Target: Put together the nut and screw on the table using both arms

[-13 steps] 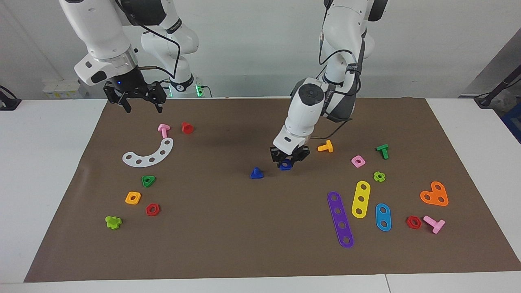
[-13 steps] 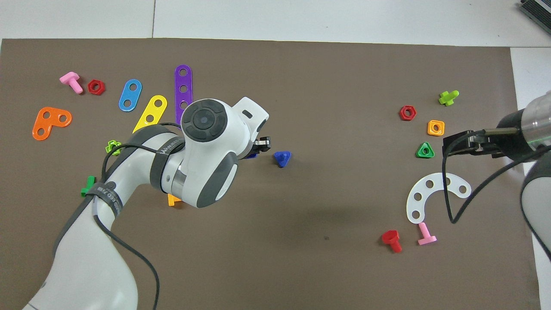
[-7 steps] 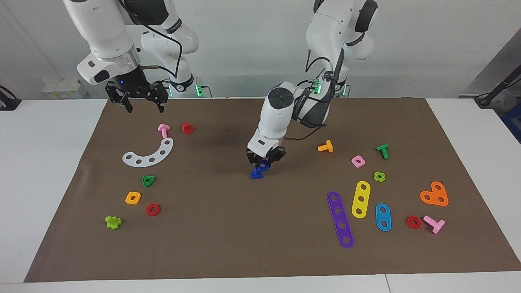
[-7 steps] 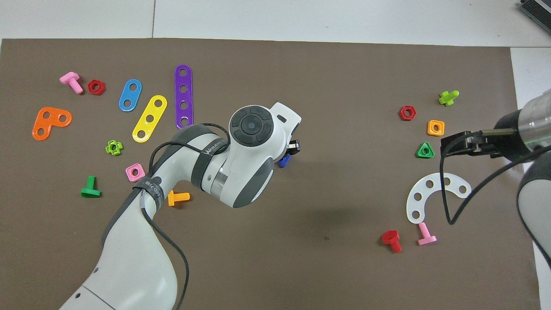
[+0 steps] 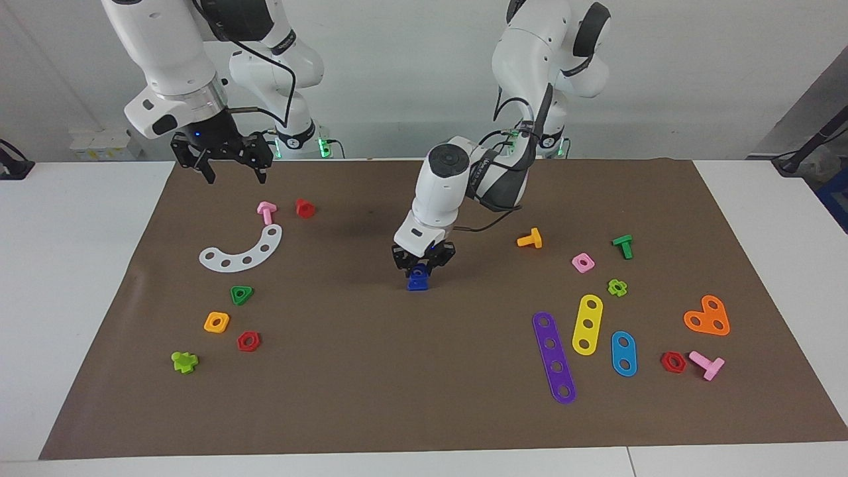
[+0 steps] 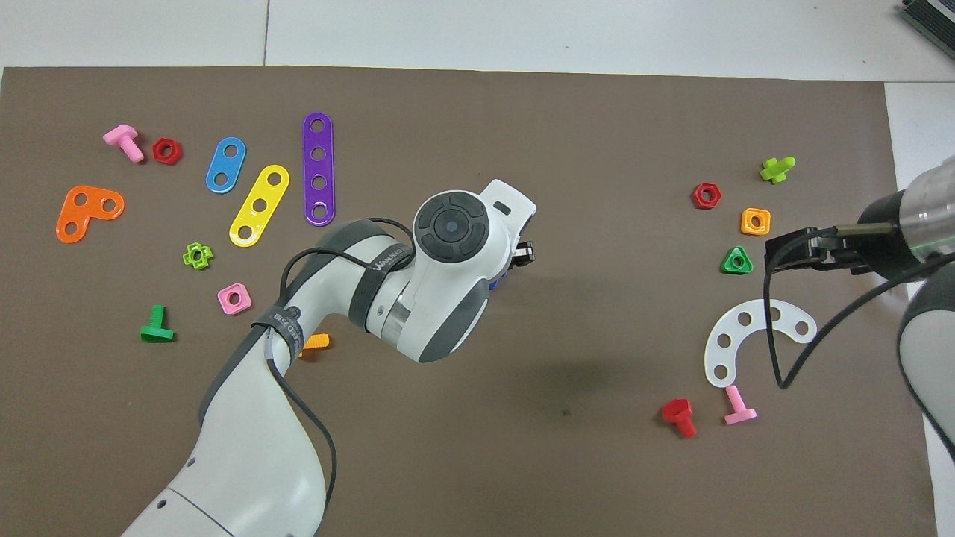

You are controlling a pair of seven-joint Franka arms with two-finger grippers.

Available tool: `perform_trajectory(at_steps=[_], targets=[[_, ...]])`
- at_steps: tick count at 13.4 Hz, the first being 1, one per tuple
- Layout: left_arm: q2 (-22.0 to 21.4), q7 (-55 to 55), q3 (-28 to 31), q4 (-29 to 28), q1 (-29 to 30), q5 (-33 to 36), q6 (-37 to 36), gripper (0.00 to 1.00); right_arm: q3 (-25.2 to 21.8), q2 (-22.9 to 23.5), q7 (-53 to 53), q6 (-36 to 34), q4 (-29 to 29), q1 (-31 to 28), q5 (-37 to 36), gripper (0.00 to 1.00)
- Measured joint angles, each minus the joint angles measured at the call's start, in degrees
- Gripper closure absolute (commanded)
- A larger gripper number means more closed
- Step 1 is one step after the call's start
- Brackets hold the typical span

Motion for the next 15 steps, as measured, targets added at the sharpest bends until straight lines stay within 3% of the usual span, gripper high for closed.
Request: perform_trajectory(at_steps=[5, 6, 7, 12, 15], targets=[[2.59, -0.12, 0.08, -0.05, -0.85, 0.03, 0.33, 1.0, 0.0, -0.05, 0.0, 0.0, -0.06, 0.0, 0.0, 0.0], [3.29, -0.12, 0.08, -0.05, -0.89, 0.07, 0.51, 0.75, 0.0, -0.07, 0.0, 0.0, -0.07, 0.0, 0.0, 0.0], [3.42, -0.12, 0.13, 0.13, -0.89, 0.12, 0.58, 0.38, 0.0, -0.08, 0.0, 0.0, -0.1, 0.0, 0.0, 0.0], [3.49, -0.12, 1.15, 1.98, -0.67, 0.13, -0.5, 0.26, 0.0, -0.1, 0.0, 0.0, -0.21, 0.0, 0.0, 0.0], [3.08, -0.11, 2.03, 9.23, 2.72, 0.24, -11.4, 0.27, 0.0, -0.12, 0.0, 0.0, -0.34, 0.0, 0.0, 0.0]])
